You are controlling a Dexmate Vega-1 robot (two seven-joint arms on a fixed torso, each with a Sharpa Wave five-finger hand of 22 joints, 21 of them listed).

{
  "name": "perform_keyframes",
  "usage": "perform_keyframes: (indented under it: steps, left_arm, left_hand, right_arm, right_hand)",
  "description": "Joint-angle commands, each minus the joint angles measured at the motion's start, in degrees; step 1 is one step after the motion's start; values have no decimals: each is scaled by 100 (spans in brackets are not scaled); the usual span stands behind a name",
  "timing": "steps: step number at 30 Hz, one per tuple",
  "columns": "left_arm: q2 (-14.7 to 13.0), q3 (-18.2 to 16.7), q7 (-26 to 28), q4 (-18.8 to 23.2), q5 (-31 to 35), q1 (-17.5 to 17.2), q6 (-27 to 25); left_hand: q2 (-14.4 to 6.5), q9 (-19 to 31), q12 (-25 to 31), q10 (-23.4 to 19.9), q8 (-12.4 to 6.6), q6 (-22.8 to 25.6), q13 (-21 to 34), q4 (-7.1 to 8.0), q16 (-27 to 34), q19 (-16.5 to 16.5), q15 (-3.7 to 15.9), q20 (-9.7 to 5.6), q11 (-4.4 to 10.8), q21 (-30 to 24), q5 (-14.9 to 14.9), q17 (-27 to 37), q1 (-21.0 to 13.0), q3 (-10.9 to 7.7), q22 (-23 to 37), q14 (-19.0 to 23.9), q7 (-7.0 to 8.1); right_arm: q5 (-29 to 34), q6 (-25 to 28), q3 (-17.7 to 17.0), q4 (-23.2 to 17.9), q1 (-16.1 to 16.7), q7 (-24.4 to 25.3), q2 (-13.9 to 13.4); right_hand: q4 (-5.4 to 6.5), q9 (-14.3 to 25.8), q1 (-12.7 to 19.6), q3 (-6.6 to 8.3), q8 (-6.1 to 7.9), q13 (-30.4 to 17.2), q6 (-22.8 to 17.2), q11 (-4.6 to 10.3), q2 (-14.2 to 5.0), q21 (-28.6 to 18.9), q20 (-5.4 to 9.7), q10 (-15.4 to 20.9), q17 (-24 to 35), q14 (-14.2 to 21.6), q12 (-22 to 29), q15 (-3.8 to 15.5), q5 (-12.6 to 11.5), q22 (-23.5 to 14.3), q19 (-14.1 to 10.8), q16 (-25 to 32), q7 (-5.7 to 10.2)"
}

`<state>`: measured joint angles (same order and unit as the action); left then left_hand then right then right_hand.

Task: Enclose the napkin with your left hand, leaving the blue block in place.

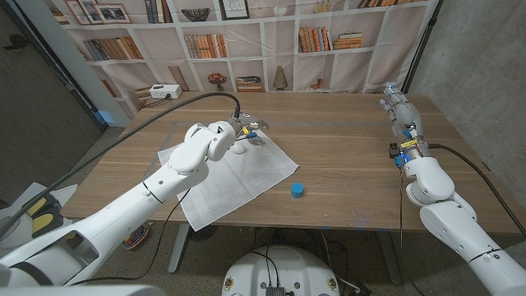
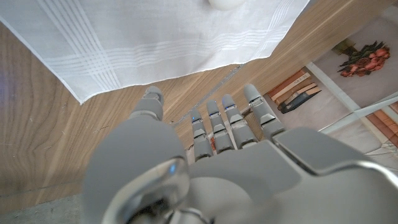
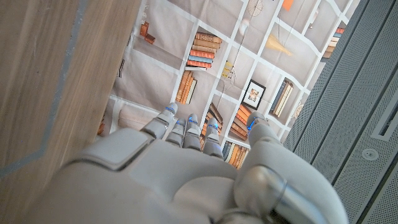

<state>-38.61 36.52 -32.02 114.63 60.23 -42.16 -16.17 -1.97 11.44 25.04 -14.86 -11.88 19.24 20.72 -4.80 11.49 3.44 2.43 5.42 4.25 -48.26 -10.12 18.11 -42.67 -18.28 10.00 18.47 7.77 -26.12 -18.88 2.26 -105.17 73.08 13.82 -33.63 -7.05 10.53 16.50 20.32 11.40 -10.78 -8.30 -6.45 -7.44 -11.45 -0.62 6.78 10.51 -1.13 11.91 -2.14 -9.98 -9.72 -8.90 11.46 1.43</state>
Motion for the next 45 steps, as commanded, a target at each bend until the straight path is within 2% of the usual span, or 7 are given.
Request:
perform_keyframes:
  steps: [1, 9, 12, 22, 38, 39, 45]
  left_arm:
    - [59, 155, -93, -265, -668, 329, 772]
    - [62, 315, -248, -426, -881, 541, 1270]
    - [61, 367, -218, -494, -924, 591, 1493]
    - [154, 585, -201, -719, -730, 813, 2072]
    - [140, 895, 413, -847, 444, 802, 2479]
    - [129, 905, 478, -854, 500, 784, 2506]
    - [63, 938, 829, -944, 693, 719, 2734]
  left_hand:
    - [57, -3, -29, 78, 13, 29, -7, 27, -24, -124, 0, 33, -51, 66, -14, -9, 125, 80, 14, -100, 31]
    - [236, -12, -98, 254, 37, 37, -49, 2, -91, -288, -107, 62, -91, 210, -68, -82, 245, 201, 17, -382, 103]
    - [271, -14, -119, 309, 40, 49, -62, -21, -90, -354, -122, 96, -73, 262, -92, -106, 243, 217, 18, -436, 195]
    - [303, -21, -217, 559, 78, 0, -111, -242, -107, -457, -158, 152, -21, 416, -187, -237, -66, 168, 22, -777, 445]
    - [347, -17, -181, 488, 0, 228, -136, -360, -27, -363, -61, 129, 99, 484, -232, -335, -275, 188, 21, -755, 476]
    - [353, -16, -166, 450, -15, 277, -142, -370, -13, -327, -30, 107, 191, 489, -240, -349, -303, 195, 21, -738, 478]
    - [330, -11, -119, 327, -83, 509, -162, -369, 49, -218, 75, 59, 254, 509, -259, -390, -367, 217, 21, -631, 475]
  right_arm:
    - [38, -40, -38, -18, 68, 67, 24]
    - [34, -71, -69, -9, 126, 93, 39]
    - [22, -103, -71, 22, 134, 90, 59]
    - [-5, -174, -76, 99, 145, 69, 90]
    - [-34, -199, -132, 108, 200, 80, 93]
    - [-35, -202, -133, 113, 197, 78, 94]
    - [-32, -189, -132, 124, 177, 65, 82]
  right_hand:
    - [16, 17, 20, -16, -36, -29, -48, 34, -11, 7, 6, 21, 24, 37, -19, -22, -28, -24, -56, -15, 17]
    - [19, 17, 17, -21, -37, -29, -49, 30, -15, 10, 9, 13, 25, 37, -25, -19, -27, -25, -51, -16, 16]
    - [21, 18, 15, -23, -38, -29, -47, 27, -17, 10, 11, 13, 26, 36, -25, -21, -27, -25, -51, -16, 17]
    - [23, 18, 15, -25, -38, -30, -50, 36, -25, 11, 7, 22, 27, 31, -23, -15, -27, -25, -50, -19, 11]
    - [36, 19, -1, -38, -37, -31, -55, 23, -29, 12, 6, 28, 32, 35, -24, -18, -24, -25, -52, -16, 16]
    - [37, 19, -3, -39, -38, -31, -54, 23, -29, 11, 10, 28, 32, 34, -24, -17, -24, -25, -53, -17, 16]
    - [43, 19, -9, -44, -38, -31, -56, 28, -31, 11, 7, 30, 34, 32, -24, -14, -23, -25, -55, -17, 17]
